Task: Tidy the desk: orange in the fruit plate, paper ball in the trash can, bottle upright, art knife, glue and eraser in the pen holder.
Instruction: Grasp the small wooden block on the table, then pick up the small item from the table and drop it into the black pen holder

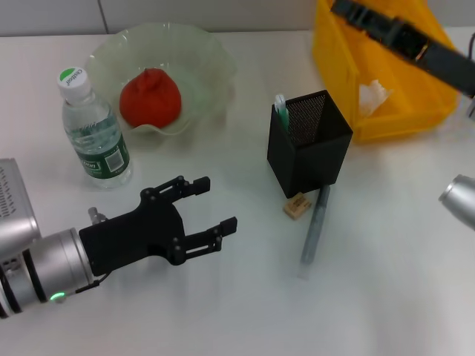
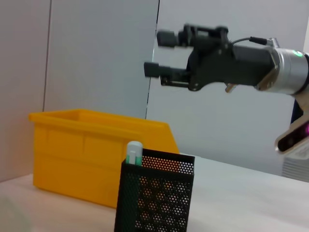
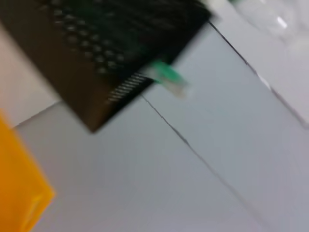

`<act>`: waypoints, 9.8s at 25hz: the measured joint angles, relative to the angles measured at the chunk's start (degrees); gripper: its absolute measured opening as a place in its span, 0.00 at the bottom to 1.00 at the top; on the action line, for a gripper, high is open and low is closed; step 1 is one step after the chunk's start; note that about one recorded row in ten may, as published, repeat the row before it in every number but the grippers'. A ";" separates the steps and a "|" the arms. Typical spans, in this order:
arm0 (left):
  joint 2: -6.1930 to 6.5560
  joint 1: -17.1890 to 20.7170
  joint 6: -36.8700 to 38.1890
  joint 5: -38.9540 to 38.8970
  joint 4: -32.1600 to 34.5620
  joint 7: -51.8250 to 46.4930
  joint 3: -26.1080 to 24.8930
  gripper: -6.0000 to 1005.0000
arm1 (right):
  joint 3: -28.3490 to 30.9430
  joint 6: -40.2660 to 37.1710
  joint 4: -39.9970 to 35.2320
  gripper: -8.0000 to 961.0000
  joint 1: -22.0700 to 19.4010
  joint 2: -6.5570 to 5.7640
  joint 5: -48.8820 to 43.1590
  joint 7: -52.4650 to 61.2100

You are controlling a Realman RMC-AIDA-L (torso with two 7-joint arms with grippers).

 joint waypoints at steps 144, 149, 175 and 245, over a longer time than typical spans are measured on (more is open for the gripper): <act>0.92 -0.15 3.63 2.02 2.36 -4.00 0.73 0.80 | 2.28 -22.96 16.16 0.65 37.60 -0.35 -77.79 194.44; 0.92 -0.23 3.63 2.01 2.37 -4.00 0.73 0.80 | 0.71 -22.47 16.16 0.64 37.60 -0.35 -77.58 194.31; 0.95 0.01 4.35 2.02 2.37 -4.00 0.73 0.80 | -3.53 -20.23 15.76 0.48 37.79 -0.19 -77.17 194.46; 0.69 -0.71 4.39 2.02 3.07 -3.31 6.10 0.80 | 15.62 -36.79 -7.32 0.46 36.38 -1.88 -81.60 194.85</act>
